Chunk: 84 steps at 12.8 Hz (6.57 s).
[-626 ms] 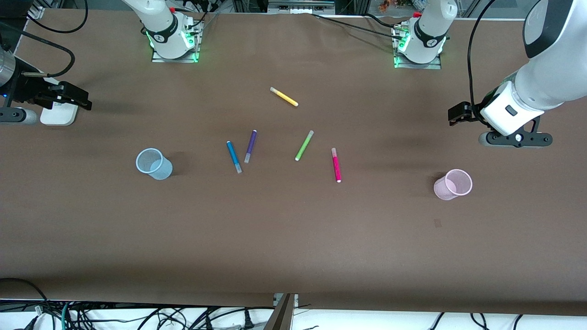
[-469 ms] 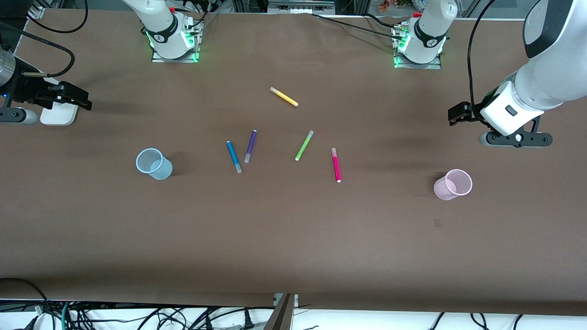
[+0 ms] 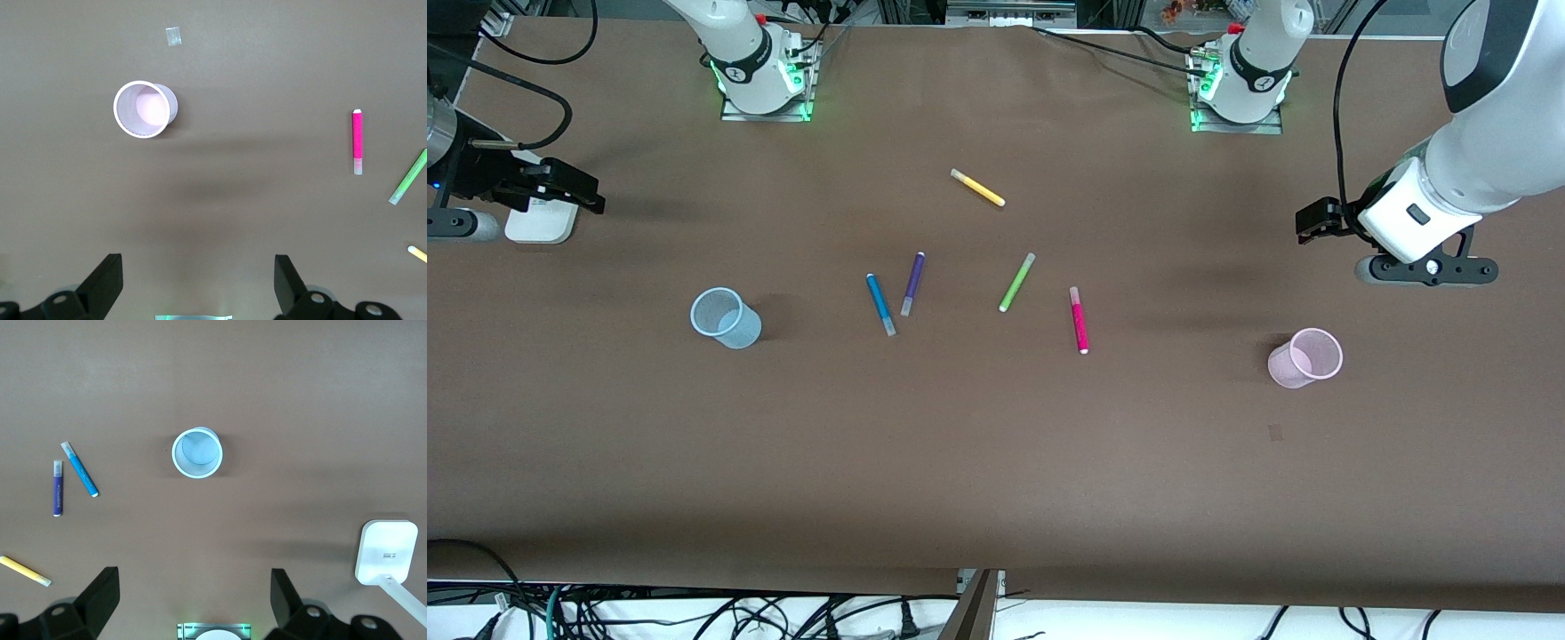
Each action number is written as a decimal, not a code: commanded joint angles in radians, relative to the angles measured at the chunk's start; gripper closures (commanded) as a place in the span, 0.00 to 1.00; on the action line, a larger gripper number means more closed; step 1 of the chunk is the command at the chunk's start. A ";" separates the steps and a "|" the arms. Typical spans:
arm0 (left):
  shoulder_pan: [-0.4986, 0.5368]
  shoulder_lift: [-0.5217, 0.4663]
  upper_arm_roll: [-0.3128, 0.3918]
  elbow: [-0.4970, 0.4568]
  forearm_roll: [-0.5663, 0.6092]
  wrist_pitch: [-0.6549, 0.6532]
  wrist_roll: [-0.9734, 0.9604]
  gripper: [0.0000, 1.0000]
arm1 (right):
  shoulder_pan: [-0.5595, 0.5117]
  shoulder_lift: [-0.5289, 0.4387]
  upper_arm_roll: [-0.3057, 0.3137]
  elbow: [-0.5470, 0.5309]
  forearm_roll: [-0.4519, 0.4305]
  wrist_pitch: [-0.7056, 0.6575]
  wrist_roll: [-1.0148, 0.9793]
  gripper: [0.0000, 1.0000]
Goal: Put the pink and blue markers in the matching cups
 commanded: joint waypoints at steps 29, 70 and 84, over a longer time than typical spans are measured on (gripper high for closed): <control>-0.319 0.589 -0.062 -0.022 0.018 0.680 -0.400 0.00 | 0.361 0.529 0.046 -0.118 0.056 0.656 0.005 0.00; 0.449 0.574 -0.055 0.270 -0.735 -0.198 -0.375 1.00 | 0.255 0.366 0.037 -0.086 0.157 0.508 -0.602 0.92; 0.581 0.793 -0.054 0.230 -0.838 -0.160 -0.101 1.00 | 0.177 0.369 -0.252 -0.163 0.680 0.283 -1.781 0.92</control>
